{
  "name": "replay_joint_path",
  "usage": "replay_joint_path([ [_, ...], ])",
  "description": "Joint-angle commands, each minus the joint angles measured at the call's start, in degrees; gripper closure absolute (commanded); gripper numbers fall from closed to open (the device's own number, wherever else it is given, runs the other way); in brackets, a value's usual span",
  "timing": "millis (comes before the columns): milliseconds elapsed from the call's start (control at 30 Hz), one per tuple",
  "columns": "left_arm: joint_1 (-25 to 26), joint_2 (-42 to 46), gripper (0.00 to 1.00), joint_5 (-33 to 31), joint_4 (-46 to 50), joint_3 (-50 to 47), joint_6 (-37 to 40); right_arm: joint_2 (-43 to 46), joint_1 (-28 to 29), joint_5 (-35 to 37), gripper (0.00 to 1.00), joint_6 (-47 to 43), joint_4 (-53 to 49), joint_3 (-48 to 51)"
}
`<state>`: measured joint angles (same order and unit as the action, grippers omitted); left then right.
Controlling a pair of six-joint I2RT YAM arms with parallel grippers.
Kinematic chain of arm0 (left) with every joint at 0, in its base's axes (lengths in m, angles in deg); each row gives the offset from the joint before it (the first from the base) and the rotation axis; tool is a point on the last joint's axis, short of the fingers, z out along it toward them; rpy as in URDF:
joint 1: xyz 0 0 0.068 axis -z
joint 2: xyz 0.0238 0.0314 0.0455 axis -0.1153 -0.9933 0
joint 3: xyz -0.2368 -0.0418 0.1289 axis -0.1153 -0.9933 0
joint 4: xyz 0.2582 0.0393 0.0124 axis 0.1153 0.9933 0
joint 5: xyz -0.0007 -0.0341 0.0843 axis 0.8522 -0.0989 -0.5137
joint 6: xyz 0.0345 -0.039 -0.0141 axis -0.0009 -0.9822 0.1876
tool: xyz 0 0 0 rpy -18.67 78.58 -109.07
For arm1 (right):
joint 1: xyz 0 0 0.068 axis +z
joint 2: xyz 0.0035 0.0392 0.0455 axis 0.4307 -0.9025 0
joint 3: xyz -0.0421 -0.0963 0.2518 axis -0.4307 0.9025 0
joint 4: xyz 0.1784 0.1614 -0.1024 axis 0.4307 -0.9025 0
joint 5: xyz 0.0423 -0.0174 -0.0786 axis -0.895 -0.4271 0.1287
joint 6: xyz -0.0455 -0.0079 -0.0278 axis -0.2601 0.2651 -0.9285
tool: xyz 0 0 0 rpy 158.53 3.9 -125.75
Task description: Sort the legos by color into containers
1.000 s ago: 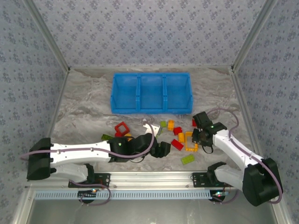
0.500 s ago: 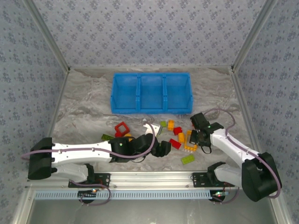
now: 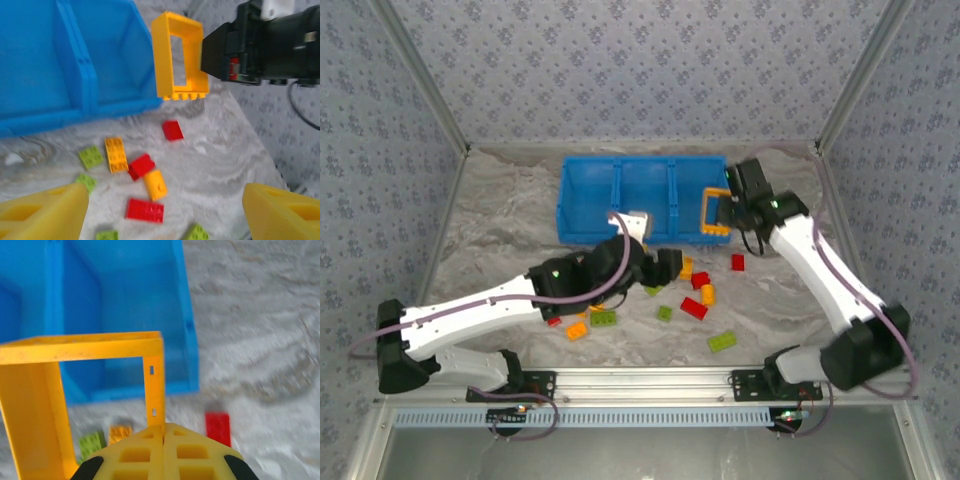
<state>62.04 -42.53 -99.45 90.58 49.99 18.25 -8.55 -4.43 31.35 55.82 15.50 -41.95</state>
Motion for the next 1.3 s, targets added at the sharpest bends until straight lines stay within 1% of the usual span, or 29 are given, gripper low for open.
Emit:
replay_joint_path([
  [0, -3.6, 0.0, 0.19, 1.3, 3.5, 4.8, 3.6, -11.6, -4.1, -5.2, 1.0, -5.6, 2.9, -6.7],
  [133, -5.7, -3.2, 0.18, 0.0, 5.7, 10.2, 6.3, -23.7, -6.2, -8.4, 1.0, -8.6, 4.3, -16.5],
  [267, -6.0, -8.5, 0.18, -5.5, 11.6, 16.0, 6.1, -34.1, -7.2, -11.0, 1.0, -9.1, 2.9, -25.7],
  [333, -6.0, -10.3, 0.17, -7.7, 13.3, 17.2, 4.8, -37.5, -7.2, -11.9, 1.0, -9.2, 2.2, -28.9],
  [467, -6.3, -11.9, 0.16, -7.9, 13.1, 17.4, 4.1, -44.3, -6.7, -12.0, 1.0, -9.4, -0.5, -34.8],
  [567, -6.5, -12.1, 0.16, -7.4, 12.6, 17.0, 4.0, -47.3, -6.3, -12.0, 1.0, -9.4, -0.9, -36.6],
  [800, -6.8, -11.9, 0.16, -6.7, 12.5, 16.0, 3.6, -52.1, -6.0, -12.1, 1.0, -9.7, -1.8, -39.7],
  [967, -6.8, -11.8, 0.16, -6.2, 12.7, 15.7, 3.3, -53.1, -6.0, -12.9, 1.0, -9.5, -1.0, -40.0],
  [1033, -6.8, -11.6, 0.16, -5.9, 12.9, 15.4, 3.1, -52.9, -5.9, -12.8, 0.93, -9.4, -0.9, -39.9],
  [1100, -6.8, -11.3, 0.17, -5.7, 13.4, 15.1, 2.4, -51.8, -5.8, -12.8, 0.83, -9.2, -0.5, -39.4],
  [1200, -6.7, -9.8, 0.17, -5.4, 14.2, 13.9, 0.9, -48.0, -5.9, -12.5, 0.75, -8.7, 1.2, -37.1],
  [1267, -6.7, -8.5, 0.18, -5.6, 15.2, 12.9, -0.2, -45.1, -5.9, -11.8, 0.71, -8.5, 2.0, -36.0],
])
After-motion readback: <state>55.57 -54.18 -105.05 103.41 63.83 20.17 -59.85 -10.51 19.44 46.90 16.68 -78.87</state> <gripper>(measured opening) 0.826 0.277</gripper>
